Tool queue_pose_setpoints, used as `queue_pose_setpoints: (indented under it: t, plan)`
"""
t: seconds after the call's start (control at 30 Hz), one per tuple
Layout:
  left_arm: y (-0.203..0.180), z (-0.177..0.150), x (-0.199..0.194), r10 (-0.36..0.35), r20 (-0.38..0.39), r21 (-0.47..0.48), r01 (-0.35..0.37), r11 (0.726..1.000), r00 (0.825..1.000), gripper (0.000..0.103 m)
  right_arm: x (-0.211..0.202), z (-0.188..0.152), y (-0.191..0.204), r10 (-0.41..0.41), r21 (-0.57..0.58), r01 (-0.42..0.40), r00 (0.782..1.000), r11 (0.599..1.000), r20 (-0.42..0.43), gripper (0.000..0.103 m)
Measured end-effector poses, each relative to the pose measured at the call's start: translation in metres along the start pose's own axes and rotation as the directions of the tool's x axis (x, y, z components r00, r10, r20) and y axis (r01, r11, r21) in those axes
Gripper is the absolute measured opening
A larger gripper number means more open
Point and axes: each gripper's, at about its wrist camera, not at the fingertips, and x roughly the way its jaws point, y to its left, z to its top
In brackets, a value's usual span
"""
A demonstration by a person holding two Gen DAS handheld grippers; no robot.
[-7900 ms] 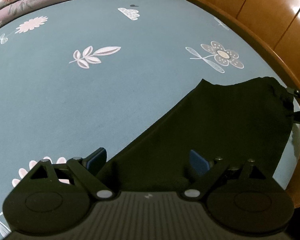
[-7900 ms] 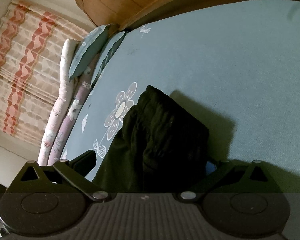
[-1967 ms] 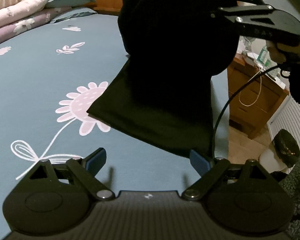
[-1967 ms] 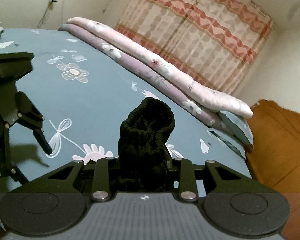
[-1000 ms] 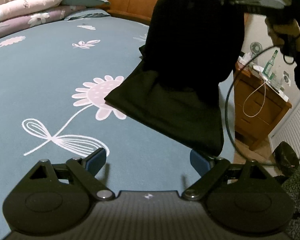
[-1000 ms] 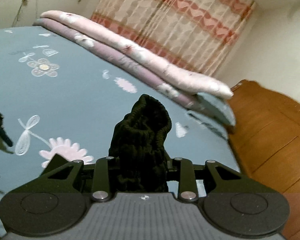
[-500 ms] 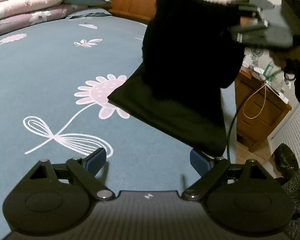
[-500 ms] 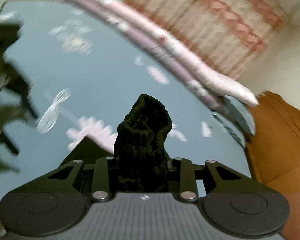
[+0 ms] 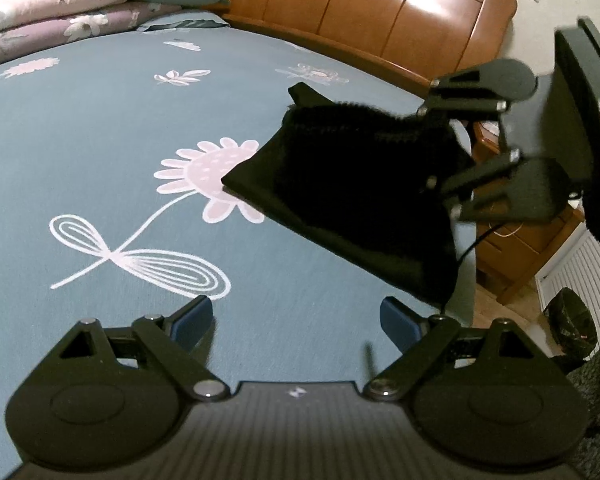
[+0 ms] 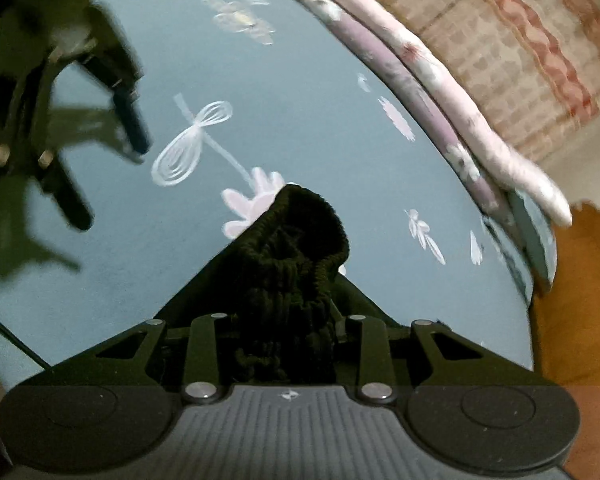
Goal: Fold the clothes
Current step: 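Hold the shorts hanging from the right gripper above the sheet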
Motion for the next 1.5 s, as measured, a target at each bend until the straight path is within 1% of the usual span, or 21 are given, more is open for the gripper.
queue_pose_setpoints:
  t: [0.1,0.17,0.3,0.43,0.6,0.87,1.13,1.17,1.27,1.33,1.5]
  plan:
    - [0.001,0.000,-0.001,-0.001,0.004,-0.001,0.001,1.000,1.000,0.091,-0.012,-0.003,-0.040,-0.025,0.115,0.023,1.000,0.993,0.016,0.036]
    - [0.002,0.001,-0.001,0.003,0.006,0.000,-0.003,1.000,1.000,0.091,-0.022,-0.007,-0.070,-0.082,0.179,0.077,0.996,0.981,0.020,0.036]
    - [0.003,0.004,-0.001,0.007,0.011,-0.002,-0.007,1.000,1.000,0.091,-0.038,-0.018,-0.134,-0.193,0.300,0.182,0.981,0.936,0.007,0.036]
    - [0.001,0.007,-0.001,0.014,0.013,0.003,-0.014,1.000,1.000,0.091,-0.038,-0.038,-0.188,-0.269,0.374,0.270,0.961,0.887,-0.056,0.036]
    - [0.000,0.009,-0.002,0.029,0.005,0.006,-0.029,1.000,1.000,0.091,-0.030,-0.066,-0.238,-0.330,0.414,0.359,0.933,0.836,-0.143,0.036]
    - [-0.001,0.012,0.001,0.045,-0.013,0.011,-0.045,0.999,0.999,0.091,-0.028,-0.107,-0.299,-0.424,0.469,0.486,0.874,0.738,-0.238,0.036]
    - [-0.005,0.016,0.002,0.058,-0.024,0.017,-0.058,0.998,0.998,0.091,-0.021,-0.130,-0.348,-0.476,0.450,0.567,0.824,0.690,-0.308,0.036]
    - [-0.005,0.016,0.002,0.060,-0.025,0.015,-0.060,0.998,0.998,0.091,-0.019,-0.132,-0.353,-0.480,0.441,0.574,0.819,0.690,-0.316,0.036]
    - [-0.007,0.018,0.004,0.067,-0.032,0.015,-0.067,0.998,0.997,0.091,-0.015,-0.138,-0.364,-0.473,0.435,0.573,0.819,0.694,-0.324,0.036]
    - [-0.007,0.019,0.005,0.073,-0.037,0.013,-0.073,0.997,0.997,0.091,-0.013,-0.143,-0.373,-0.469,0.442,0.573,0.819,0.690,-0.331,0.036]
    - [-0.011,0.029,0.008,0.086,-0.045,0.000,-0.086,0.996,0.995,0.091,-0.004,-0.170,-0.390,-0.433,0.477,0.544,0.839,0.690,-0.330,0.036]
